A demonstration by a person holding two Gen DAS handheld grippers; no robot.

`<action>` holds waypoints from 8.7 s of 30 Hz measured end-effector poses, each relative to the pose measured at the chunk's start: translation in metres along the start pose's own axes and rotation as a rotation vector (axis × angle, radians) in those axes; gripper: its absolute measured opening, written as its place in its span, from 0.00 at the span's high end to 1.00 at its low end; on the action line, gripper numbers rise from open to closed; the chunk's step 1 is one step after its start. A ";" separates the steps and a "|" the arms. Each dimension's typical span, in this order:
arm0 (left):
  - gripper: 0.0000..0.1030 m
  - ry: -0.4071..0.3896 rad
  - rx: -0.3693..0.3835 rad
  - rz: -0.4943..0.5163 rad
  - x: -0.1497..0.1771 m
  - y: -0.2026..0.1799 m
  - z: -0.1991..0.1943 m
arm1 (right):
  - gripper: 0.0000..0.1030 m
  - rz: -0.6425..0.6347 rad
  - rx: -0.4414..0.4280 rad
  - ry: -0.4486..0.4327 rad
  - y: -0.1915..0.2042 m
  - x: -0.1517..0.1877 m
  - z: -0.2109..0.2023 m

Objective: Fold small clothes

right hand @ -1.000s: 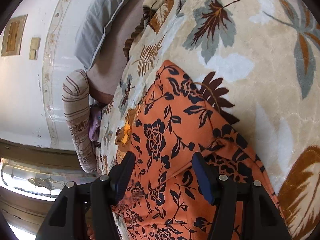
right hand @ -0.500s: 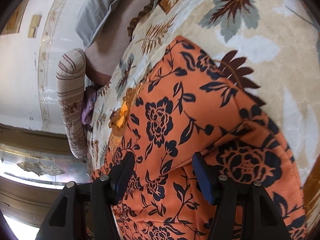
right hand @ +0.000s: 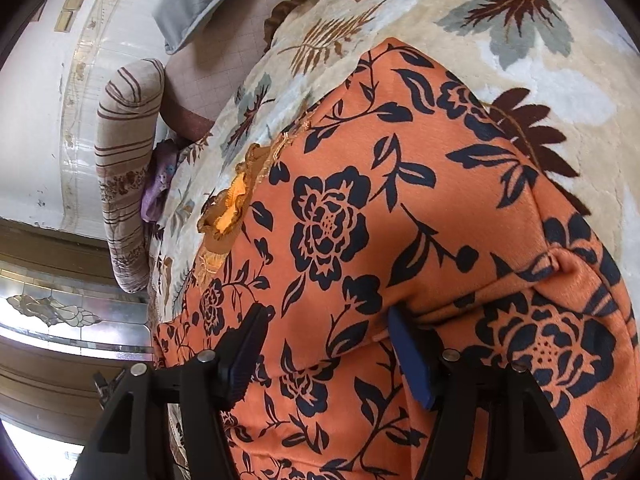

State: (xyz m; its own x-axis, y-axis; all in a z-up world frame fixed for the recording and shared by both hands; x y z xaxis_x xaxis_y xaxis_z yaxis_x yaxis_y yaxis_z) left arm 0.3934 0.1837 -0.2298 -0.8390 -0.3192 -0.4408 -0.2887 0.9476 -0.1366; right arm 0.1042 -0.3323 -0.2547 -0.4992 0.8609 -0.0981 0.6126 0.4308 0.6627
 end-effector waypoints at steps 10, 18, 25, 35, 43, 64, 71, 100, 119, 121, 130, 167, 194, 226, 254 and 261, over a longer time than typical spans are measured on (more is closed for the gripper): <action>0.91 0.070 -0.192 0.174 0.017 -0.005 0.022 | 0.35 -0.006 -0.005 0.009 0.001 0.000 -0.001; 0.92 -0.119 0.099 0.313 0.000 -0.083 -0.076 | 0.35 -0.007 -0.038 0.008 0.007 0.007 -0.010; 0.92 -0.196 0.344 0.627 0.074 -0.223 -0.169 | 0.35 0.008 -0.054 -0.035 0.001 -0.001 -0.028; 0.65 -0.096 0.630 1.047 0.234 -0.362 -0.232 | 0.35 0.110 -0.092 -0.103 -0.030 -0.030 -0.063; 0.41 -0.061 0.581 0.911 0.215 -0.316 -0.187 | 0.35 0.108 -0.149 -0.040 -0.021 -0.029 -0.057; 0.41 0.014 0.504 0.504 0.216 -0.173 -0.045 | 0.88 -0.140 0.143 -0.148 -0.006 -0.042 -0.007; 0.41 0.026 0.500 0.495 0.216 -0.173 -0.039 | 0.86 -0.171 0.340 -0.490 -0.014 -0.088 -0.071; 0.29 -0.048 0.509 0.588 0.219 -0.211 -0.047 | 0.84 -0.486 0.009 0.103 0.085 0.039 0.051; 0.26 -0.040 0.384 0.534 0.193 -0.191 -0.026 | 0.84 -0.334 0.163 -0.013 0.047 -0.024 0.049; 0.26 -0.040 0.417 0.514 0.189 -0.195 -0.031 | 0.84 -0.360 0.155 -0.054 0.056 -0.027 0.042; 0.26 -0.022 0.429 0.460 0.152 -0.212 -0.011 | 0.84 -0.261 0.240 -0.153 0.028 -0.083 0.032; 0.21 0.033 0.364 0.685 0.207 -0.223 -0.022 | 0.78 -0.451 0.143 0.074 0.073 0.013 0.059; 0.21 0.097 0.417 0.490 0.299 -0.031 -0.127 | 0.25 -0.324 0.026 -0.070 0.004 0.065 -0.069; 0.70 0.439 0.472 0.548 0.420 -0.002 -0.103 | 0.25 -0.329 0.364 0.183 -0.157 0.154 -0.140; 0.94 0.291 0.922 0.597 0.298 -0.062 -0.237 | 0.91 -0.485 -0.008 -0.007 -0.028 0.120 -0.217; 0.94 0.199 0.889 0.564 0.223 -0.131 -0.206 | 0.90 -0.363 -0.005 -0.106 0.002 0.033 -0.195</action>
State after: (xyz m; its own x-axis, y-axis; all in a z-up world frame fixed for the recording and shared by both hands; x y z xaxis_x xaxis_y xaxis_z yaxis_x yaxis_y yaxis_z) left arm 0.1491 -0.0140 -0.1271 -0.8298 0.2474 -0.5002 0.5360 0.6029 -0.5910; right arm -0.0304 -0.3561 -0.1115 -0.6166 0.6762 -0.4033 0.4049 0.7117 0.5741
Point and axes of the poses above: each gripper's, at about its wrist camera, not at the fingertips, and z roughly the way its jaws point, y to its left, x to its underside, the point moved 10 cm from there along z, roughly the way its jaws point, and after that the axes turned 7 degrees about x, right-handed, at the moved point
